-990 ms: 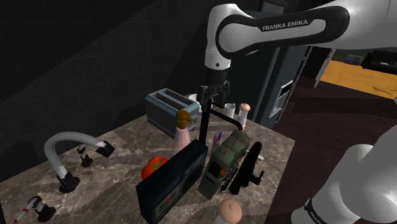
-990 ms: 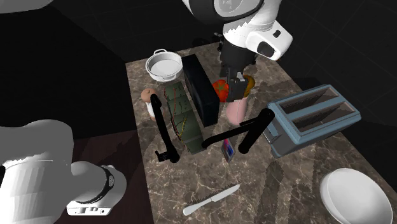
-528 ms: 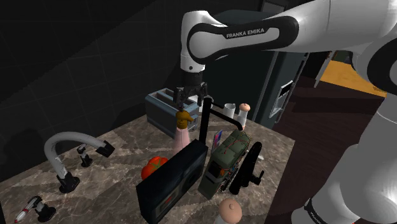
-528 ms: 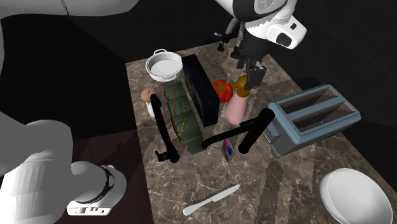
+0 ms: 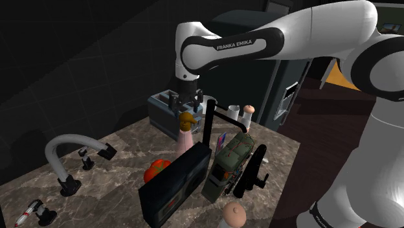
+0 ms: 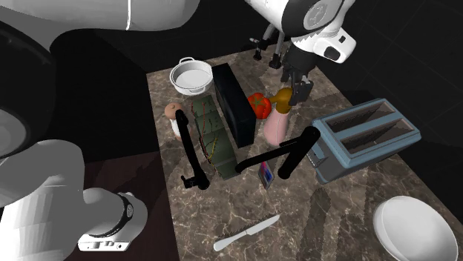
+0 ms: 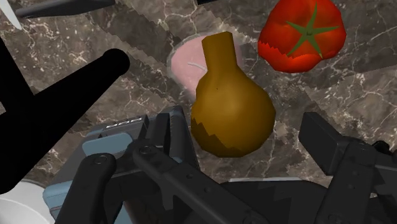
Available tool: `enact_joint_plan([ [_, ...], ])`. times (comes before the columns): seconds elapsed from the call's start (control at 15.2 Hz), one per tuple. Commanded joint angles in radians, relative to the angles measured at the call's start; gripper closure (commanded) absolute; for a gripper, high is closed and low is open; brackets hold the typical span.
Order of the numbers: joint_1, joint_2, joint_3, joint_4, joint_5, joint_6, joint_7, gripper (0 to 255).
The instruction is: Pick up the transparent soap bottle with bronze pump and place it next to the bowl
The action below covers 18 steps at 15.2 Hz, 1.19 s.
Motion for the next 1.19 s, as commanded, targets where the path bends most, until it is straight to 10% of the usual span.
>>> enact_joint_plan([
  [0.0, 0.001, 0.001, 0.000, -0.028, 0.000, 0.030, 0.001, 0],
  [0.53, 0.001, 0.002, 0.000, -0.035, -0.001, 0.037, 0.001, 0],
  [0.59, 0.001, 0.002, 0.000, -0.035, -0.001, 0.037, 0.001, 255],
  [1.12, 0.001, 0.002, 0.000, -0.034, -0.001, 0.037, 0.001, 255],
])
